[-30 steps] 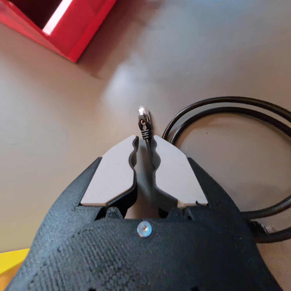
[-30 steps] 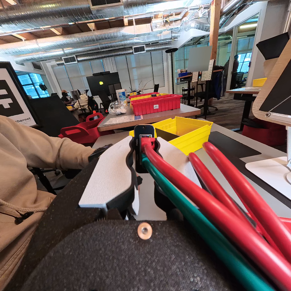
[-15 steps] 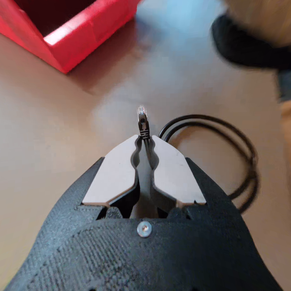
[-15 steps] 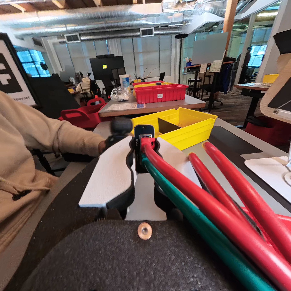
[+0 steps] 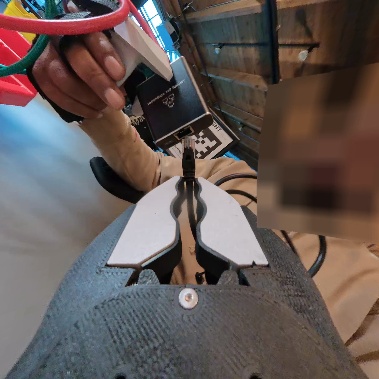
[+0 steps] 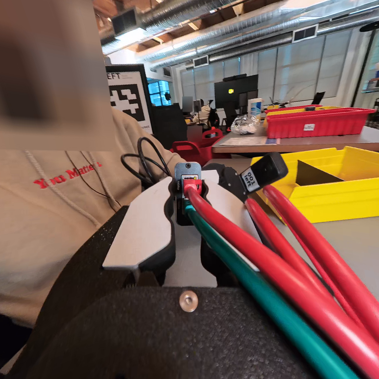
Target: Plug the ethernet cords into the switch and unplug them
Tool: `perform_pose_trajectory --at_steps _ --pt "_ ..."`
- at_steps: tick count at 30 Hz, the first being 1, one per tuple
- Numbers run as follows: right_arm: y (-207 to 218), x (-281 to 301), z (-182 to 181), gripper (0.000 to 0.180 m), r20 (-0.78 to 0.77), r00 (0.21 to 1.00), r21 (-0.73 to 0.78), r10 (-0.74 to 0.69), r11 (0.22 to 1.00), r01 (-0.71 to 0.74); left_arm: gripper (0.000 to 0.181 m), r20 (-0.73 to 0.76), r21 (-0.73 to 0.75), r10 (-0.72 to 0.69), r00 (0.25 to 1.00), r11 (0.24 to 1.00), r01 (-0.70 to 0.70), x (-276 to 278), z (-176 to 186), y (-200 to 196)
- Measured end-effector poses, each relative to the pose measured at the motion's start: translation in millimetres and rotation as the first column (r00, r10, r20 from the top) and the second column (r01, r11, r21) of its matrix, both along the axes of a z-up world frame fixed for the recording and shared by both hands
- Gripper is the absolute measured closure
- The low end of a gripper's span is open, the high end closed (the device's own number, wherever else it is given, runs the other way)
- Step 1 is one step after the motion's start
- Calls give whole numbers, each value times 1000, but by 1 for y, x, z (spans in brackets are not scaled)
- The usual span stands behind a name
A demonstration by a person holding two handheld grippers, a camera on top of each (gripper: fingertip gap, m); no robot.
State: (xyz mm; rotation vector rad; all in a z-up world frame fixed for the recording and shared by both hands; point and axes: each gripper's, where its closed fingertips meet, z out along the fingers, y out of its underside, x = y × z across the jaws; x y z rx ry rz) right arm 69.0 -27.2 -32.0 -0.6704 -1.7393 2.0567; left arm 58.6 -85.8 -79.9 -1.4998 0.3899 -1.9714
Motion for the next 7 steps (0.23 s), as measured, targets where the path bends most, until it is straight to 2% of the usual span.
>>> perform_pose_trajectory --at_steps 7 --pt "-6 8 4 157 -23 997 -35 71 997 -71 171 84 -82 -37 996 996 44 3 3 -3"
